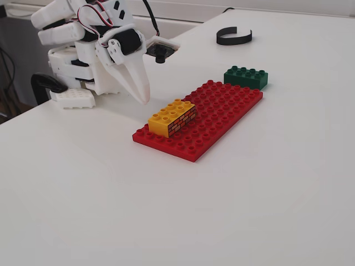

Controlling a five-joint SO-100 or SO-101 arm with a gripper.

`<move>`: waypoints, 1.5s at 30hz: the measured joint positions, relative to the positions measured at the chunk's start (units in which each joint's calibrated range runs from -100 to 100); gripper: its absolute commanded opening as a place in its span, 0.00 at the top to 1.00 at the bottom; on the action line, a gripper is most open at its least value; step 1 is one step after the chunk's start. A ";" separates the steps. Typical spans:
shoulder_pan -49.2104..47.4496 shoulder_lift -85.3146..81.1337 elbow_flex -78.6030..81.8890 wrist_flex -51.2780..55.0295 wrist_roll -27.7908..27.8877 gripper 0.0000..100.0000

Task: Grab the loose lego brick and stack it on top of the fixed one.

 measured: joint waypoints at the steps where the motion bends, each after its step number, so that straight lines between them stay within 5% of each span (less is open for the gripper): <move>1: 0.00 0.00 0.00 0.00 0.00 0.99; 24: -1.11 -0.17 0.00 0.69 0.05 0.99; 28: -5.27 0.34 -1.89 0.09 3.85 0.99; 35: -10.91 9.43 -23.14 -2.25 6.55 0.99; 45: -31.82 55.37 -70.42 9.76 7.95 0.99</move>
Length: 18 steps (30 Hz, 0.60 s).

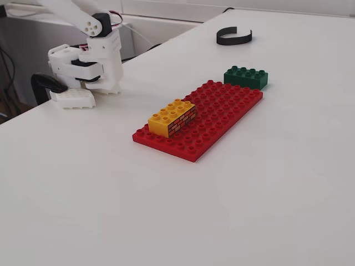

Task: Grab the loose lego brick and stack it on top of the fixed one.

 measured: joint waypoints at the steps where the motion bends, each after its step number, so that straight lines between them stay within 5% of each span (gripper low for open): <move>1: -0.96 4.50 -4.77 0.43 1.20 0.99; 8: -2.60 31.42 -31.16 3.80 9.10 0.98; 14: -3.26 46.96 -34.76 7.86 16.12 0.98; 18: -5.34 54.95 -37.37 7.08 18.51 0.89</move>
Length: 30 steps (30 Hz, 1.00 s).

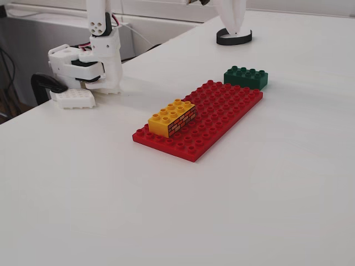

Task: Grab the loose lego brick and stack it on top of the fixed one.

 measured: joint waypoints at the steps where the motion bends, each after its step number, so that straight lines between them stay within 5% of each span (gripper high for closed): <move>1: -0.52 1.61 -1.26 -0.17 0.16 0.87; 12: -1.41 17.41 -9.82 -1.38 0.57 0.74; 23: -0.30 25.65 -9.91 -1.73 0.57 0.74; 25: 0.89 27.26 -10.00 -3.02 0.57 0.77; 29: 1.19 29.72 -11.89 -4.15 0.78 1.00; 30: 1.19 29.89 -12.25 -4.40 0.62 0.98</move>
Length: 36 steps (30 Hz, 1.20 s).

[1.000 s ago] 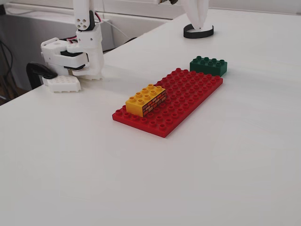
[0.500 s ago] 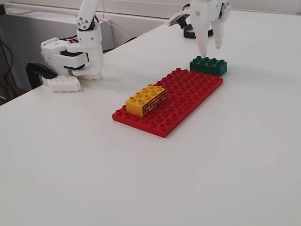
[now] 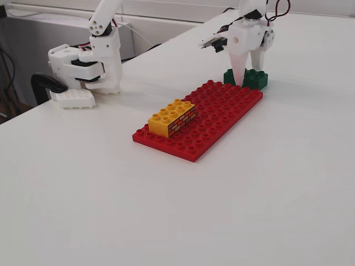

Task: Grab the loose lego brick and stack it on top of the fixed one.

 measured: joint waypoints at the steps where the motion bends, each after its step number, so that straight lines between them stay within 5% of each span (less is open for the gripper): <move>1: 0.00 0.00 0.09 -0.17 -0.16 0.96; 9: 0.52 -0.51 -12.07 7.34 -3.48 0.92; 19: 5.04 -14.01 -30.35 13.73 -14.97 0.92; 25: 17.36 -21.23 -18.82 13.73 -20.85 0.92; 36: 28.56 -40.51 20.26 8.64 -21.47 0.92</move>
